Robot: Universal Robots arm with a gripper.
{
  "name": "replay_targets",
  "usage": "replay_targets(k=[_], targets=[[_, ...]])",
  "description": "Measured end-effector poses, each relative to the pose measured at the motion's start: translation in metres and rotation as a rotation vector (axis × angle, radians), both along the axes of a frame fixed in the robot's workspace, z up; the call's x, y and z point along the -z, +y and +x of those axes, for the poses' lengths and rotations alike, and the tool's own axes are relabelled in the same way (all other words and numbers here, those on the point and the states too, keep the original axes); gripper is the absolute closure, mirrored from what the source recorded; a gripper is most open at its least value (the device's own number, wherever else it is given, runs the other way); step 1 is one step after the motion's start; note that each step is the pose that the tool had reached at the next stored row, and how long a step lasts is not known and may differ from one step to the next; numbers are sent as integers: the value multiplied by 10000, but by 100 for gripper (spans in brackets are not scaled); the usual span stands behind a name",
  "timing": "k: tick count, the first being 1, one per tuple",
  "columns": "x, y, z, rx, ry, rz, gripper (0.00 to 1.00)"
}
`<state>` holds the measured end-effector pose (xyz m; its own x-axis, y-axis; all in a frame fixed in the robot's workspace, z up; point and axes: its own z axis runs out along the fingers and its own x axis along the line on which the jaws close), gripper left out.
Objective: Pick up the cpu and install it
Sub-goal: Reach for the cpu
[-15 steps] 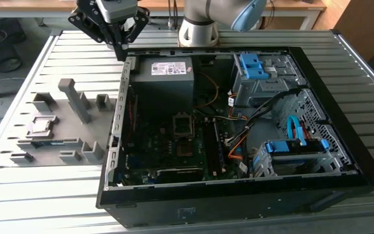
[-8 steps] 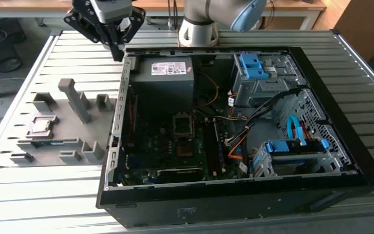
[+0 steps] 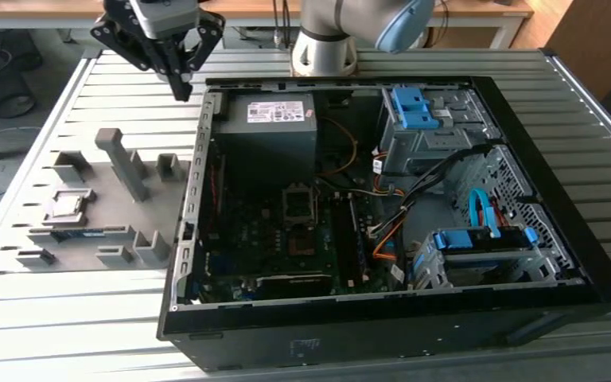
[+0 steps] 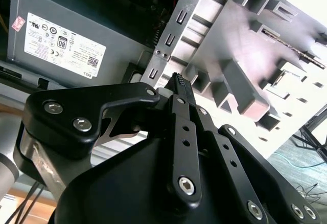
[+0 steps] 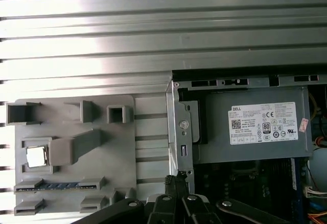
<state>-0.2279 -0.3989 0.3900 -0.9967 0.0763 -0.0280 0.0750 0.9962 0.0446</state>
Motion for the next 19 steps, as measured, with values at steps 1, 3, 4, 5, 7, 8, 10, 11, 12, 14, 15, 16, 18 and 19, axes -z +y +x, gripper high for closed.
replay_targets(k=[1, 3, 4, 5, 7, 8, 10, 11, 12, 14, 15, 16, 18, 19], targets=[[1, 0, -19, 0, 1, -1, 90], [4, 0, -53, 0, 1, 0, 90], [7, 0, -70, -1, 0, 0, 90], [9, 0, -88, -1, 0, 1, 90], [12, 0, -137, -1, 0, 0, 90], [14, 0, -165, 0, 0, 1, 90], [16, 2, -218, 0, -1, 1, 90], [17, 3, -243, -1, 0, 0, 90], [17, 4, -266, -1, 1, 0, 90], [20, 6, -311, -1, 0, 0, 90], [21, 7, -331, 0, -1, 1, 90], [22, 7, -353, 0, 0, 0, 90], [24, 8, -395, 0, 0, 0, 90], [25, 8, -418, 0, 0, 0, 90]])
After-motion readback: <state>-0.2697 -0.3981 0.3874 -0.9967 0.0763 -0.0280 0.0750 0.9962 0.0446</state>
